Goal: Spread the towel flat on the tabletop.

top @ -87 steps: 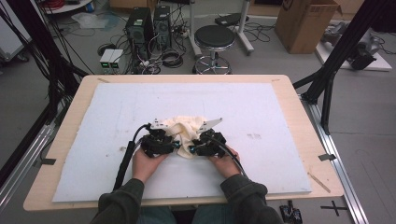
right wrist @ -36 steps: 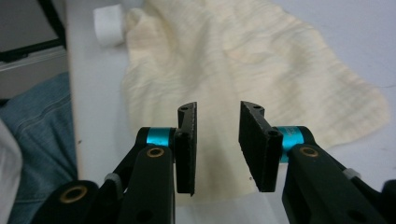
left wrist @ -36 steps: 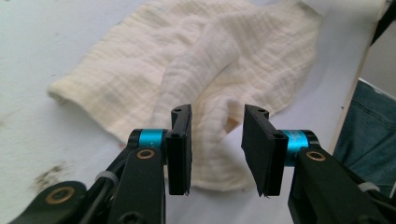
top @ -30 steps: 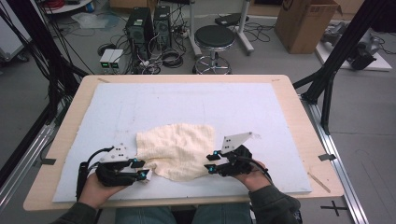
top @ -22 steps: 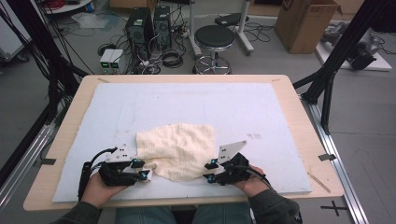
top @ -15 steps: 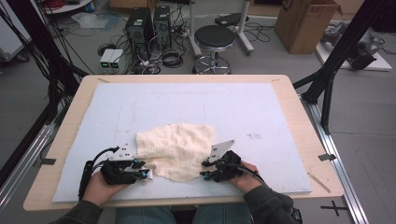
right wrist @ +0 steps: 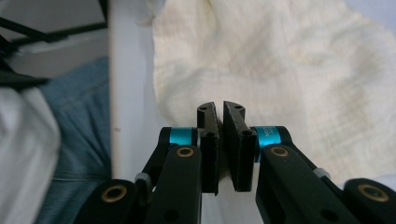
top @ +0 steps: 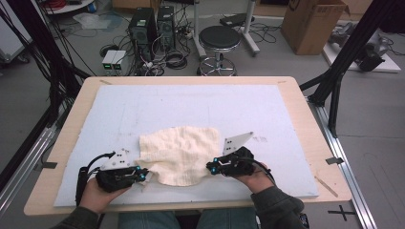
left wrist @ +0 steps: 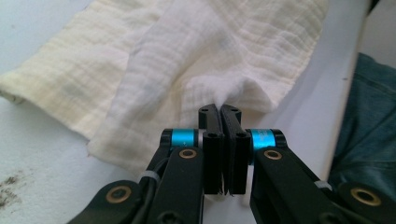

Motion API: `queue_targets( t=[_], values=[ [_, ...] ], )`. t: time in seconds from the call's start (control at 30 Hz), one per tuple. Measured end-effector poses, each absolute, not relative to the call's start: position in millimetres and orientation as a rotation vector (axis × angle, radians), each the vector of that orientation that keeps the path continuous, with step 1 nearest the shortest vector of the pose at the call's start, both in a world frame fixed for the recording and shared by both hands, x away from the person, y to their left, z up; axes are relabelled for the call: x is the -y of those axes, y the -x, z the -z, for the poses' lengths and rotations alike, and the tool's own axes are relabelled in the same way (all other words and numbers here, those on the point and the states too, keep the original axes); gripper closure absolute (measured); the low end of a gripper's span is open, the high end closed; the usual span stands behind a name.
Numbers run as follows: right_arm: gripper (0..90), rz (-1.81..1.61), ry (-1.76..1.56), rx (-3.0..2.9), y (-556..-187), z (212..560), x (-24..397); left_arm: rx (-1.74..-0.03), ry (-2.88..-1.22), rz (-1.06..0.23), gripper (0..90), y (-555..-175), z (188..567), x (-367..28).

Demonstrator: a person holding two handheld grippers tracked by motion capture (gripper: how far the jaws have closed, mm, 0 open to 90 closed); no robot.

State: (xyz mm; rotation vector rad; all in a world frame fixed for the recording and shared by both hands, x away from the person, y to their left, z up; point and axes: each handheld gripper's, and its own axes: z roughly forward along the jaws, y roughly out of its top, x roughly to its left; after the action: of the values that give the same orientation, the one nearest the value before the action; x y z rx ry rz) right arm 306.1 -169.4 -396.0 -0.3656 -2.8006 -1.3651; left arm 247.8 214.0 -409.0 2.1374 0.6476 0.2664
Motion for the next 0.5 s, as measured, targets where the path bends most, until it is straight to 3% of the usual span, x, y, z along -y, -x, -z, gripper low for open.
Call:
queue_targets(
  t=[0.17, 0.23, 0.27, 0.37, 0.5],
  values=[
    [84.4, 1.441, 0.27, 2.703, -286.3, 377.5, 179.8, -0.551, -2.114, -0.214, 87.3, -232.2, 396.9, -216.6],
    [76.1, 1.404, 0.211, 2.65, -279.0, 377.9, 182.2, -0.512, -2.108, -0.149, 85.5, -228.0, 395.0, -218.5],
    [70.3, 1.389, 0.207, 2.642, -276.8, 378.8, 182.8, -0.496, -2.099, -0.137, 79.5, -225.2, 394.3, -220.4],
    [66.6, 1.378, 0.225, 2.664, -276.0, 384.5, 187.4, -0.528, -2.069, -0.129, 63.0, -226.3, 393.0, -225.6],
    [61.0, 1.384, 0.362, 2.719, -292.0, 388.7, 191.9, -0.6, -2.04, -0.179, 56.9, -239.1, 391.9, -228.9]
  ],
)
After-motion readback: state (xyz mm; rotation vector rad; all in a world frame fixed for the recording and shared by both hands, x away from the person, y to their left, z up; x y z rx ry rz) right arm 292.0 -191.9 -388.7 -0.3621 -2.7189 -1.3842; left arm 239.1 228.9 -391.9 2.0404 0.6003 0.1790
